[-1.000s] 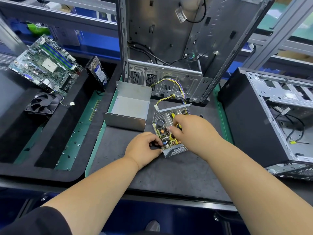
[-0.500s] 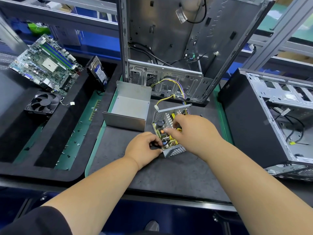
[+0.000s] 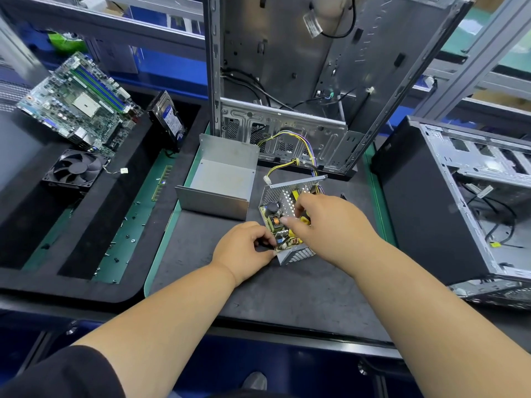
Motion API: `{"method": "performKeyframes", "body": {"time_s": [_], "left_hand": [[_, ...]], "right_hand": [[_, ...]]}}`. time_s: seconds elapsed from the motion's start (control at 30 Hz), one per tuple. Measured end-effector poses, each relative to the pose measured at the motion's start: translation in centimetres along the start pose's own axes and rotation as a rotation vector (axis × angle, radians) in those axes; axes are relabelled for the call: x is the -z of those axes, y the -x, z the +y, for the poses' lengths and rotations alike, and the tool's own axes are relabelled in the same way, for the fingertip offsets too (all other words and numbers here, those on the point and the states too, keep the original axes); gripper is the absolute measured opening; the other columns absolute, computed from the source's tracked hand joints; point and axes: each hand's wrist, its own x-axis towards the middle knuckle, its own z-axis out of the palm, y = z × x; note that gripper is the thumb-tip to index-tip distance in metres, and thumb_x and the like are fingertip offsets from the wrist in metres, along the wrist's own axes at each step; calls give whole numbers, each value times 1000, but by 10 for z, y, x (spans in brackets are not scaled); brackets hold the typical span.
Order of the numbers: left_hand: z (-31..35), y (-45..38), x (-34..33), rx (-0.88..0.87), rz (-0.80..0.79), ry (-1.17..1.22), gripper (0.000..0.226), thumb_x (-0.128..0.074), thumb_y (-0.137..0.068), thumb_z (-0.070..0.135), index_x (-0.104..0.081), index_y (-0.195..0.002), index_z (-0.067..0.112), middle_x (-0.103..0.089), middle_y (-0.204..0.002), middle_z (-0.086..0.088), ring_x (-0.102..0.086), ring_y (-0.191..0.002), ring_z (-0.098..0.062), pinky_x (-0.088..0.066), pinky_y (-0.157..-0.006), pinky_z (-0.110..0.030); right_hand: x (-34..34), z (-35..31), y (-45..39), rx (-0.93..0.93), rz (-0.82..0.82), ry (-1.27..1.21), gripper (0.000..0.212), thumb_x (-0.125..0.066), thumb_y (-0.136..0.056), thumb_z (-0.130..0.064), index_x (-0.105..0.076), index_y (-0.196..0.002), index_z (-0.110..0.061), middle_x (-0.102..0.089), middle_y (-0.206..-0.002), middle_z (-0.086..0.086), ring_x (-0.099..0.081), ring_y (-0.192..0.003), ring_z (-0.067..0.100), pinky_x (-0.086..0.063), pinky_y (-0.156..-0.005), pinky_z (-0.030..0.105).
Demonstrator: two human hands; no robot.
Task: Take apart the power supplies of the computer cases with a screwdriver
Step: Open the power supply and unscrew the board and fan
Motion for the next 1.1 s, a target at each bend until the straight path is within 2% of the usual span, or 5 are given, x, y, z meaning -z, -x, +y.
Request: {"method": "performKeyframes", "body": {"time_s": [0.33, 0.57, 0.7, 0.87, 1.1], "left_hand": [[0, 0, 1, 7, 4, 15, 19, -79, -71, 22, -69, -79, 35, -62, -83, 11, -59, -84, -9, -51, -78, -37], [-1, 1, 0, 8, 5, 11, 18, -79, -71, 22, -69, -79, 35, -62, -83, 11, -58, -83, -8, -51, -78, -36], [-1, 2, 0, 11, 10, 9, 18, -80, -72, 23, -69, -79, 35, -61, -83, 12, -57, -81, -6, -51, -77, -35], [0, 1, 1, -1, 3, 7, 22, -81, -71, 21, -68, -78, 37, -60, -82, 12, -57, -82, -8, -51, -78, -34], [-2, 0, 0, -8, 5, 4, 22, -81, -71, 22, -67, -78, 38, -59, -81, 14, -57, -81, -2, -50, -76, -30]], "right_hand": [[0, 2, -1, 12, -4, -205, 15, -61, -86, -15, -54, -99, -18, -51, -93, -4, -49, -92, 20, -22, -65, 28], [-3, 0, -1, -34, -12, -66, 28, -52, -98, -52, -47, -91, -25, -51, -69, -7, -49, -72, 21, -28, -57, 34], [-5, 1, -1, -67, 5, -159, 15, -58, -96, -32, -48, -98, -21, -49, -67, -7, -44, -62, 16, -26, -52, 33], [-1, 0, 1, -21, -25, -227, 15, -60, -85, -16, -49, -93, -23, -56, -91, -6, -48, -84, 18, -26, -61, 29], [0, 1, -2, -44, -11, -6, 32, -49, -97, -53, -52, -92, -23, -62, -79, -4, -54, -79, 23, -29, -58, 33]]}}
